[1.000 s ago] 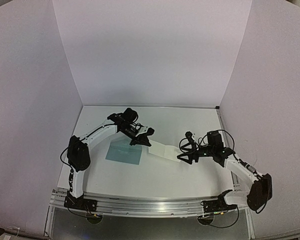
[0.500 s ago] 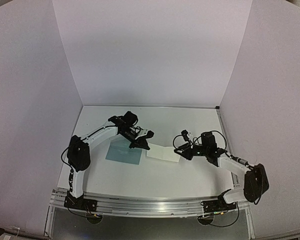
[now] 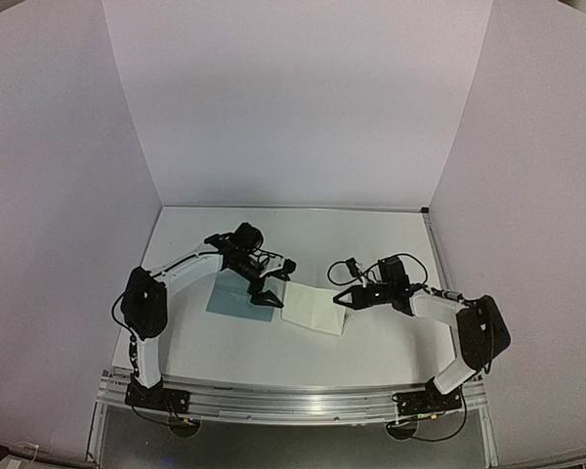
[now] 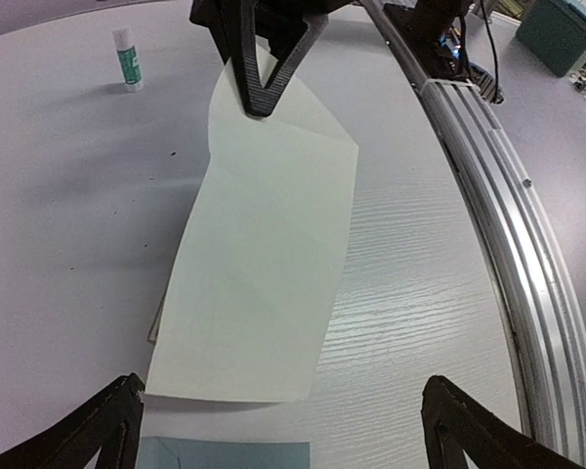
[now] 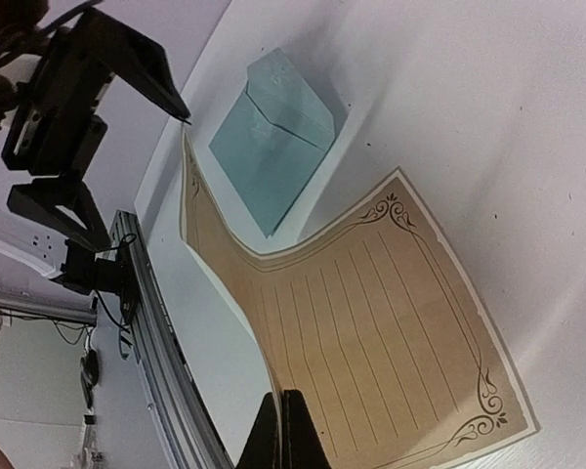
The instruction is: Place the letter into the envelope and seal it
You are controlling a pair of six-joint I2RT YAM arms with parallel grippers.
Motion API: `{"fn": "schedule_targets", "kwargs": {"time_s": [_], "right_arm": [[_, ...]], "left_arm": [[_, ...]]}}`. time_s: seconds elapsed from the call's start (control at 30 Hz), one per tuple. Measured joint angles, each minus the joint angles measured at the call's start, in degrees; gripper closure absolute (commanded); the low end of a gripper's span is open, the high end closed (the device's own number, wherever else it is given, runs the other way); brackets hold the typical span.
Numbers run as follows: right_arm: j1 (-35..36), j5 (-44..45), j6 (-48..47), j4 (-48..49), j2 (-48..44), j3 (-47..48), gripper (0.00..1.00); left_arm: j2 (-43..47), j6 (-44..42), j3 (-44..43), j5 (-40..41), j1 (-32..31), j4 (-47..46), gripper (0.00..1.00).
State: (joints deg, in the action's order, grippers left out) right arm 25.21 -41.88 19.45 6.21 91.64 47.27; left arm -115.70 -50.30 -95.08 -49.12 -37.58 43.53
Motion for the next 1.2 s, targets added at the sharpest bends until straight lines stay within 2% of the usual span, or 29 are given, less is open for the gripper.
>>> {"fn": "schedule_targets", "kwargs": {"time_s": [0.27, 0.4, 0.57, 0.73, 0.9, 1.1, 1.2], "right_arm": [[0.0, 2.37, 10.46, -0.58, 7.74, 0.0, 1.0], [0.0, 4.32, 16.4, -1.14, 10.07, 0.0, 1.0], [0.0, 6.05, 22.28, -1.15, 11.79, -0.04, 1.0], [0.0, 6.45, 26.58, -1.05, 12.59, -0.15, 1.0], [0.0, 6.09, 29.46, -1.07, 14.21, -0.39, 1.0], [0.0, 5.9, 30.42, -1.02, 14.33, -0.7, 1.0], [0.0, 5.84, 30.63, -1.0, 14.33, -0.71, 1.0]], "left_arm": [[9.8, 0.68, 13.64, 9.15, -0.42, -14.79, 0.01], [11.41, -1.57, 19.53, 16.03, -5.2, -22.04, 0.02], [11.33, -8.33, 26.04, 20.44, -11.04, -27.34, 0.07], [9.88, -11.41, 27.15, 23.62, -14.07, -31.42, 0.15], [7.06, -13.58, 29.29, 27.43, -16.75, -39.33, 0.19], [2.43, -15.39, 29.32, 30.25, -18.58, -42.96, 0.2], [0.9, -16.14, 29.23, 31.02, -18.74, -44.23, 0.26]]}}
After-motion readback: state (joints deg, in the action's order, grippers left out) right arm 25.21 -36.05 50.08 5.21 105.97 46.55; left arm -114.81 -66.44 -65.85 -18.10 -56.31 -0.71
